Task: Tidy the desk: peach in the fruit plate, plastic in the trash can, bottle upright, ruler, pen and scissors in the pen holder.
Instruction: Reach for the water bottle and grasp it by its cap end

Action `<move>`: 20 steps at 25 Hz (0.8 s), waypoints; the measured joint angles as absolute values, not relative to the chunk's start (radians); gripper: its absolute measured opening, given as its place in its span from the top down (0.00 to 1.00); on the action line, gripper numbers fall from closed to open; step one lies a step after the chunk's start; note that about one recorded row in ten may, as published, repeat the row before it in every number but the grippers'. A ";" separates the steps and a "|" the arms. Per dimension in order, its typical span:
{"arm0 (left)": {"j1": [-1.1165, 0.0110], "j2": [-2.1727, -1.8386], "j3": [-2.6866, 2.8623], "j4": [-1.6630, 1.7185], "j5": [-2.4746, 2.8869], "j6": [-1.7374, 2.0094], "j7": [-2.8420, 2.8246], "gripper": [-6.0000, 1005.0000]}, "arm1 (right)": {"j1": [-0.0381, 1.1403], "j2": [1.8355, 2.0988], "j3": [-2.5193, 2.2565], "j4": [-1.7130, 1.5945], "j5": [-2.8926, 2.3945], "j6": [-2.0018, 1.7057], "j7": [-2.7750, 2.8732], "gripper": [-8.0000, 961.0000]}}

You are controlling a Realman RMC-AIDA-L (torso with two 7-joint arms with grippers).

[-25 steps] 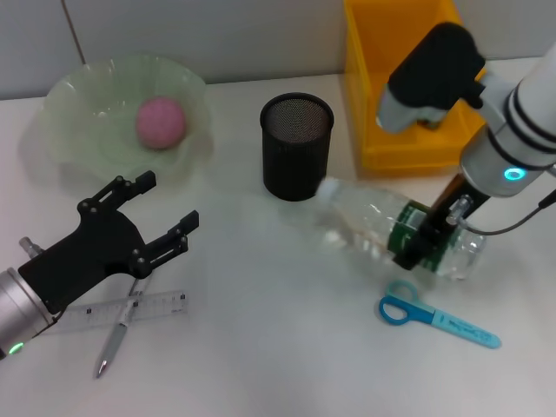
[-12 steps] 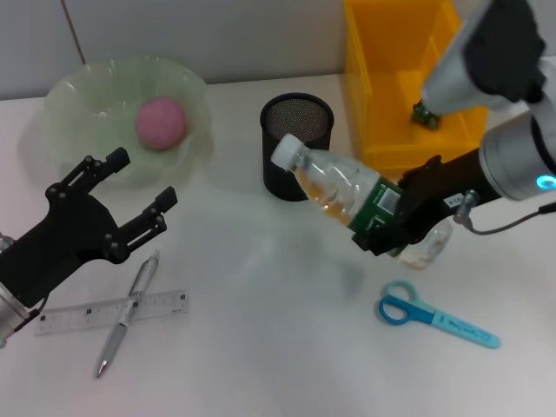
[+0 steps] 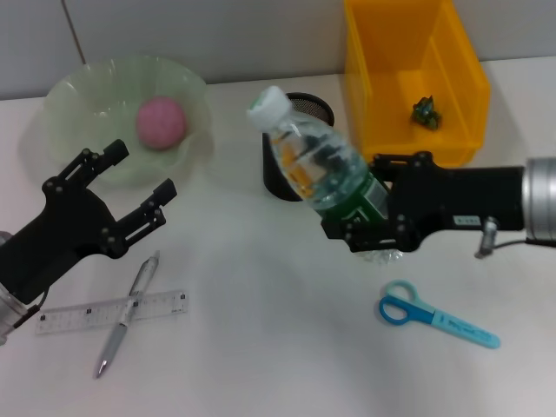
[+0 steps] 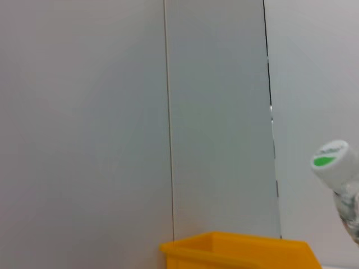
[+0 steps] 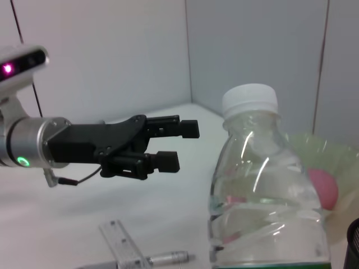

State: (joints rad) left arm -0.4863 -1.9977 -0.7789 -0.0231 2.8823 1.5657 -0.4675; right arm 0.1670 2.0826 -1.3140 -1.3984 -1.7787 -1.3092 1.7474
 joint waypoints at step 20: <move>-0.516 -1.954 -0.723 -0.019 2.888 1.722 -0.743 0.22 | 0.280 2.083 -1.227 -0.701 -1.310 -1.363 0.942 0.17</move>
State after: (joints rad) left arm -0.5161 -1.9540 -0.7233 -0.0195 2.8885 1.7219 -0.7431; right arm 0.2804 2.0832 -1.2274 -0.7005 -1.3102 -1.3632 0.9421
